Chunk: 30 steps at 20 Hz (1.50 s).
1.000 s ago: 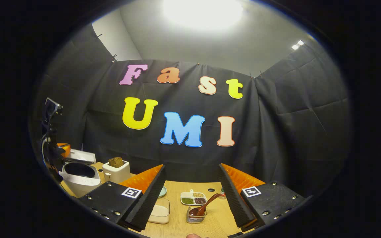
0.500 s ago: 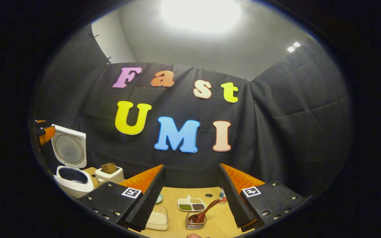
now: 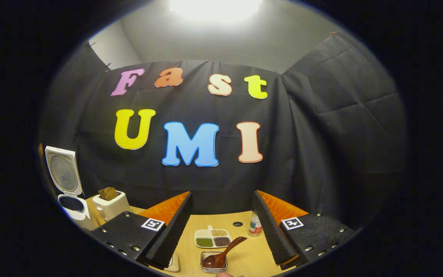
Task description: Close the left gripper, press the button to open the rice cooker; take a wooden spoon from the chopstick holder with the right hand, scoop a spoonful of rice and pour it into the rice cooker, then put the wooden spoon back into the chopstick holder.
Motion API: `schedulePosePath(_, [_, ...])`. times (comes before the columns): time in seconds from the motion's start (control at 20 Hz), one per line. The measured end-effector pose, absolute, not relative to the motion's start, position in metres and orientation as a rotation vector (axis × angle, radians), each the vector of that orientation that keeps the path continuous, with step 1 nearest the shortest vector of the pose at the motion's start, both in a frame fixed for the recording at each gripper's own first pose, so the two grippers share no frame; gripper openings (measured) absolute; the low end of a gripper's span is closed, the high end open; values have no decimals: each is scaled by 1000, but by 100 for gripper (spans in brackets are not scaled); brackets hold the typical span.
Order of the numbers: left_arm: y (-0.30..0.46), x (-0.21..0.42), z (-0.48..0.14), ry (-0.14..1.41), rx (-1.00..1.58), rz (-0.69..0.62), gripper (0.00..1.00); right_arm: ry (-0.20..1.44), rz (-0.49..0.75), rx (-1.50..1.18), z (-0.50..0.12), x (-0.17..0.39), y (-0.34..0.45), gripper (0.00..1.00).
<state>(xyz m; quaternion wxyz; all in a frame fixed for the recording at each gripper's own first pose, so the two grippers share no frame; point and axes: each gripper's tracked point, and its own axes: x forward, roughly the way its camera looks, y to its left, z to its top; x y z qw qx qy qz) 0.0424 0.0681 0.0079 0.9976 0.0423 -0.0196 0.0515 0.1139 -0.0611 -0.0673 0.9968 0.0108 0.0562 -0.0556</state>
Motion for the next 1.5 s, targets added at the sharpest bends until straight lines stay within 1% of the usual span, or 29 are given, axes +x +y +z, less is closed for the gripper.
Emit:
schedulePosePath(0.05, [64, 41, 9, -39, 89, 110, 97, 131, -108, 38, -76, 120, -64, 95])
schedulePosePath(0.1, [61, 39, 10, -44, 91, 117, 97, 154, -105, 50, -88, 126, -68, 95])
schedulePosePath(0.15, [58, 37, 12, -45, 90, 120, 94, 183, -105, 58, -103, 131, -72, 95])
schedulePosePath(0.2, [56, 35, 14, -48, 88, 125, 97, 211, -104, 66, -117, 135, -75, 95])
schedulePosePath(0.25, [54, 34, 15, -49, 87, 131, 95, 242, -103, 75, -130, 137, -77, 95])
schedulePosePath(0.3, [53, 33, 16, -52, 88, 139, 95, 265, -102, 80, -142, 141, -80, 95])
schedulePosePath(0.45, [51, 29, 17, -48, 98, 170, 99, 333, -99, 88, -178, 153, -88, 95])
schedulePosePath(0.6, [50, 23, 17, -33, 115, 200, 95, 408, -91, 110, -213, 162, -93, 95])
schedulePosePath(0.65, [51, 21, 18, -32, 125, 210, 97, 434, -88, 127, -225, 164, -94, 96])
schedulePosePath(0.8, [49, 15, 22, -34, 148, 233, 97, 505, -79, 159, -256, 166, -94, 96])
schedulePosePath(1.1, [49, 8, 20, -12, 157, 264, 94, 606, -56, 217, -297, 165, -88, 96])
schedulePosePath(1.15, [49, 6, 18, -11, 159, 267, 97, 629, -51, 226, -305, 163, -85, 95])
schedulePosePath(1.2, [50, 4, 18, -8, 162, 272, 97, 650, -44, 238, -312, 163, -83, 95])
schedulePosePath(1.25, [51, 4, 18, -6, 163, 275, 99, 670, -44, 252, -318, 163, -83, 89])
schedulePosePath(1.3, [51, 3, 19, -4, 163, 278, 99, 687, -38, 271, -322, 164, -82, 82])
schedulePosePath(1.35, [53, 1, 18, -2, 164, 282, 99, 705, -34, 293, -325, 162, -79, 71])
schedulePosePath(1.4, [54, 1, 17, 2, 165, 287, 97, 717, -36, 311, -326, 160, -77, 67])
schedulePosePath(1.45, [56, 1, 15, 6, 167, 291, 99, 722, -31, 330, -330, 161, -75, 51])
schedulePosePath(1.5, [57, 1, 15, 9, 169, 294, 99, 729, -1, 353, -329, 162, -68, 46])
